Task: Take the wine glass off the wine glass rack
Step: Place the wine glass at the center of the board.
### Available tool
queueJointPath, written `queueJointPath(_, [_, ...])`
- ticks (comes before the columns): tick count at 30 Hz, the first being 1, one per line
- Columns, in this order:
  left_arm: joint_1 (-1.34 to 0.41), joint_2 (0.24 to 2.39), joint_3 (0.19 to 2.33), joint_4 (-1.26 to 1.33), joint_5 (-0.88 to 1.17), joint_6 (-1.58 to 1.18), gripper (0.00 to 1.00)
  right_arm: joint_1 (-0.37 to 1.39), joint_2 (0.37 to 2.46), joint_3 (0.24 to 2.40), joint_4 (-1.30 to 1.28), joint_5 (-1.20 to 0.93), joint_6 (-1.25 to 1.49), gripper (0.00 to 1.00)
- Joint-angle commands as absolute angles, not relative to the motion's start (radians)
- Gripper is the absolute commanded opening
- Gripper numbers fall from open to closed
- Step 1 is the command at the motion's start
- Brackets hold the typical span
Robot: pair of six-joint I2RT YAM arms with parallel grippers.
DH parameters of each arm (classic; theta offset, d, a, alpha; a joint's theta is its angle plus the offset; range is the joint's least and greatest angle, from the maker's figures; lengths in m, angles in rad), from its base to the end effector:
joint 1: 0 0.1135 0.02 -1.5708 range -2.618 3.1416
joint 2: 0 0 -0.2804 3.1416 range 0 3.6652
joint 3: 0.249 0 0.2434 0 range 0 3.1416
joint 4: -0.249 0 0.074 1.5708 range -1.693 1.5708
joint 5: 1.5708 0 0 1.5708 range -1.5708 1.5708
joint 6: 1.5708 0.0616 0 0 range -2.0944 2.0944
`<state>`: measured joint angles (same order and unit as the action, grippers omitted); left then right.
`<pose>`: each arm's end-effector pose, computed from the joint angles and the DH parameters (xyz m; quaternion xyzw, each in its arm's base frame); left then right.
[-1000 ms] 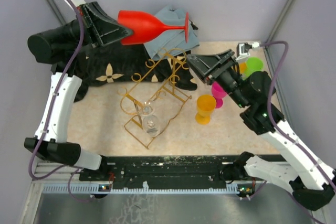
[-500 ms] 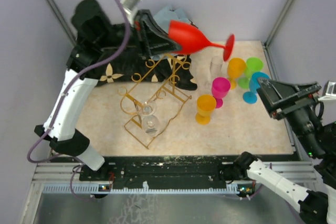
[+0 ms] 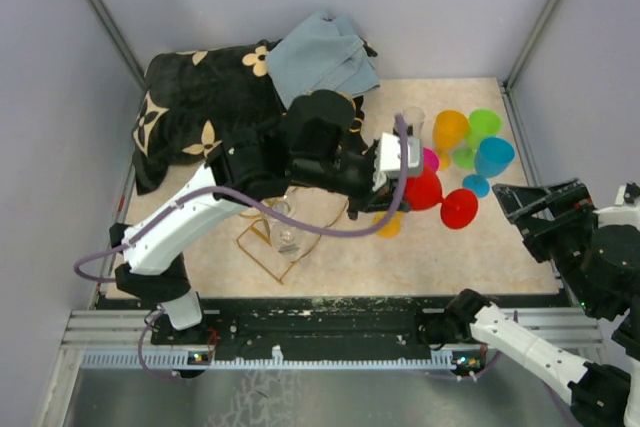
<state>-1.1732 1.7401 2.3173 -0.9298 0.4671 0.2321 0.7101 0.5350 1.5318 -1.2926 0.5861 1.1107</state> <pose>0.1112 -0.3364 0.5243 0.6167 0.5233 -0.4215 0.4100 0.0043 -0.0412 0.4506 0.3216 0.7197 0.3076 0.5329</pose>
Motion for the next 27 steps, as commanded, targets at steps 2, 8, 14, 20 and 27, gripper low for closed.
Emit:
queueJointPath(2, [-1.268,1.774,2.374,-1.085,0.273,0.366,0.00,0.709,0.546,1.611,-1.490,0.723,1.148,0.90])
queueJointPath(8, [-1.318,1.822,2.344,-1.225,0.214,0.379,0.00,0.710,0.535,1.547,-1.489,0.703,1.131,0.92])
queueJointPath(14, [-1.323,1.867,2.311,-1.304,0.164,0.387,0.00,0.710,0.589,1.516,-1.397,0.626,1.002,0.92])
queueJointPath(20, [-1.324,1.941,2.312,-1.379,0.145,0.414,0.00,0.710,0.650,1.517,-1.325,0.570,0.921,0.93])
queueJointPath(27, [-1.324,2.011,2.297,-1.412,0.131,0.438,0.00,0.710,0.636,1.480,-1.264,0.539,0.916,0.94])
